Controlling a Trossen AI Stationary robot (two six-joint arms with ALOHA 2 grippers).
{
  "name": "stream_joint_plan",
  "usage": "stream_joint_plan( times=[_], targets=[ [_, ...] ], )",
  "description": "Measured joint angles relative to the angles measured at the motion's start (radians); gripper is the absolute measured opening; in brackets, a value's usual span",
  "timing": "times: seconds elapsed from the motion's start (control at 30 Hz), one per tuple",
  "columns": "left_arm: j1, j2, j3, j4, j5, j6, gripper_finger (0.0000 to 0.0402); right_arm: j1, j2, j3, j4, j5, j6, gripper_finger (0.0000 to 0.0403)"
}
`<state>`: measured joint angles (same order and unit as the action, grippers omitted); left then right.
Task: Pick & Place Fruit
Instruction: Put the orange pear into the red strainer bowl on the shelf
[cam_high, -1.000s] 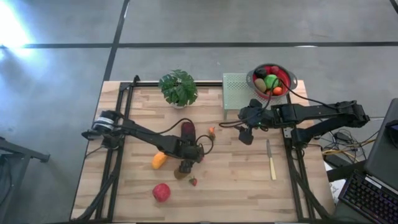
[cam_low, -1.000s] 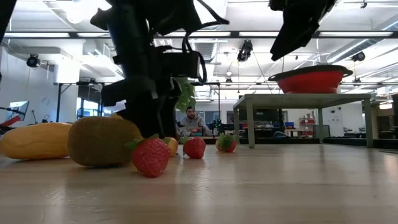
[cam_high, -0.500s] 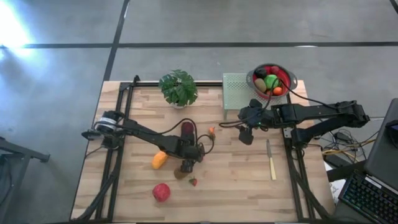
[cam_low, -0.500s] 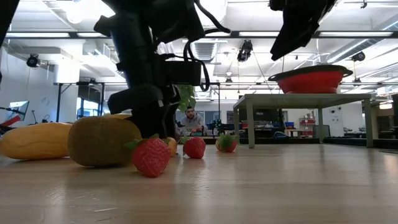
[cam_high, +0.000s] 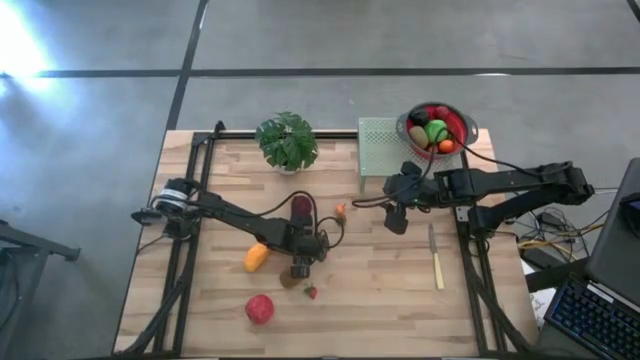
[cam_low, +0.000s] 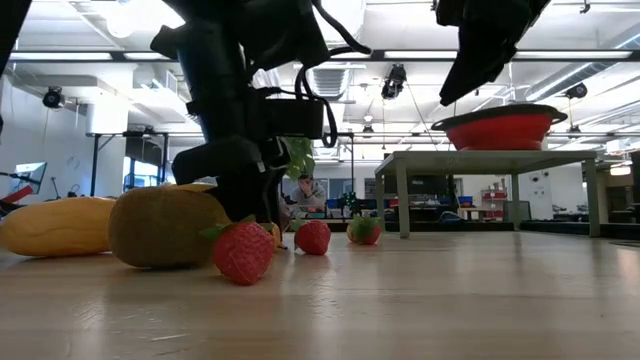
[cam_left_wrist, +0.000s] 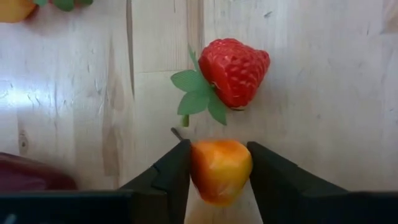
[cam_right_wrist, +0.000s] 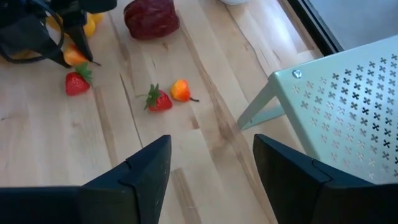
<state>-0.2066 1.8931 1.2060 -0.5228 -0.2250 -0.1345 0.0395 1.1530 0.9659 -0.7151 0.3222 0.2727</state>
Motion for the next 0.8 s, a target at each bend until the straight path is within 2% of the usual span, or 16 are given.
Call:
stream_joint_plan(
  times=[0.2, 0.33, 0.43, 0.57, 0.8],
  targets=[
    [0.002, -0.032, -0.002, -0.017, 0.011, -0.055, 0.0139, 0.08, 0.0, -0.018, 0.089, -0.005, -0.067, 0.024],
    [0.002, -0.107, -0.002, -0.009, 0.016, -0.095, 0.014, 0.195, 0.0, -0.023, 0.186, 0.004, -0.106, 0.0247],
    [0.001, -0.164, -0.002, 0.02, 0.019, -0.127, 0.014, 0.301, 0.004, -0.024, 0.269, 0.064, -0.154, 0.0243],
    [0.002, -0.234, -0.001, 0.138, 0.038, -0.161, 0.014, 0.454, 0.036, -0.024, 0.361, 0.229, -0.279, 0.0231],
    [0.002, -0.292, -0.001, 0.394, 0.139, -0.223, 0.014, 0.662, 0.156, -0.024, 0.488, 0.661, -0.455, 0.0233]
  ],
)
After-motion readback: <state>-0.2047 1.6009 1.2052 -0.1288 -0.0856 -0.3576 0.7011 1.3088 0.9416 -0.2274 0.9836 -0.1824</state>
